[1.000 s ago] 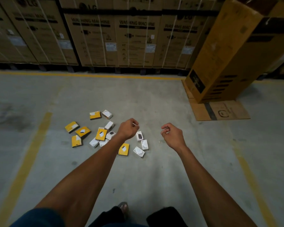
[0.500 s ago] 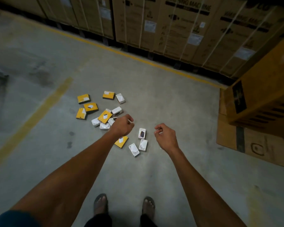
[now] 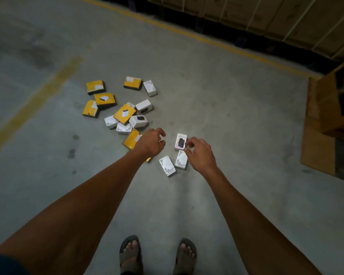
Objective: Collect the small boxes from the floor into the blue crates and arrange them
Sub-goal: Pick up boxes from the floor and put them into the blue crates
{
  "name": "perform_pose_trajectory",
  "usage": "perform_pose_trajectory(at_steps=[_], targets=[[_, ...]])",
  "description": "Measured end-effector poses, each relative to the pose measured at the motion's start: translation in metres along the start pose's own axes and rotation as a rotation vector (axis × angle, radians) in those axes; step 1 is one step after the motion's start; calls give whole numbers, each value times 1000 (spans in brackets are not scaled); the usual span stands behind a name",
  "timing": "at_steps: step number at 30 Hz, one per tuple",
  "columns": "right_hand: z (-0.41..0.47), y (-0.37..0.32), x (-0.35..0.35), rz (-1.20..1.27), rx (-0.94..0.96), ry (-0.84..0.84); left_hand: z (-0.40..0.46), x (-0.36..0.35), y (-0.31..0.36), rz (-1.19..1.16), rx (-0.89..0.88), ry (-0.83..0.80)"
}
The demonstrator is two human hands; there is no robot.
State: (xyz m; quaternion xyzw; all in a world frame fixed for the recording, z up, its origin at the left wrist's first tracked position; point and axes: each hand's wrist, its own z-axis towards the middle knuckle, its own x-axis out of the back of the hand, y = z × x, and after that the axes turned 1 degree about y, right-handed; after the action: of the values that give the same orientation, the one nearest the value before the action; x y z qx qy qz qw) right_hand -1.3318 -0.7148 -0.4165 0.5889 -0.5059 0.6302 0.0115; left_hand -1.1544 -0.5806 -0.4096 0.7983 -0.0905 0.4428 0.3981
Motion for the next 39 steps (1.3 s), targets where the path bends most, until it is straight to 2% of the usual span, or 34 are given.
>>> perform_pose_trajectory(at_steps=[9,15,21,25,30,33,35,39], targets=[[45,117,-145,-122,-16,-46,50,-166,-121,68,-7,-40],[96,184,-232,-195,-50,-103,93,-261,-184,123,-21,-136],[138,232,-300,-262,-140,-118,131,-338,-222,382,-36,-194],[153,258,-342,-287,-170,-148,147,-383,-245,473,-24,-225],[170,285,-346,-432,-103,-359,151,-396,-254,429,-61,-173],[165,276,-335,-532,-105,-315,147,-384,-250,414,-25,-179],[156,266,-334,-507,-117,-272,143,-370,-245,374,1,-152],[132,243,-313,-243,-244,-124,126,-321,-229,132,131,-68]])
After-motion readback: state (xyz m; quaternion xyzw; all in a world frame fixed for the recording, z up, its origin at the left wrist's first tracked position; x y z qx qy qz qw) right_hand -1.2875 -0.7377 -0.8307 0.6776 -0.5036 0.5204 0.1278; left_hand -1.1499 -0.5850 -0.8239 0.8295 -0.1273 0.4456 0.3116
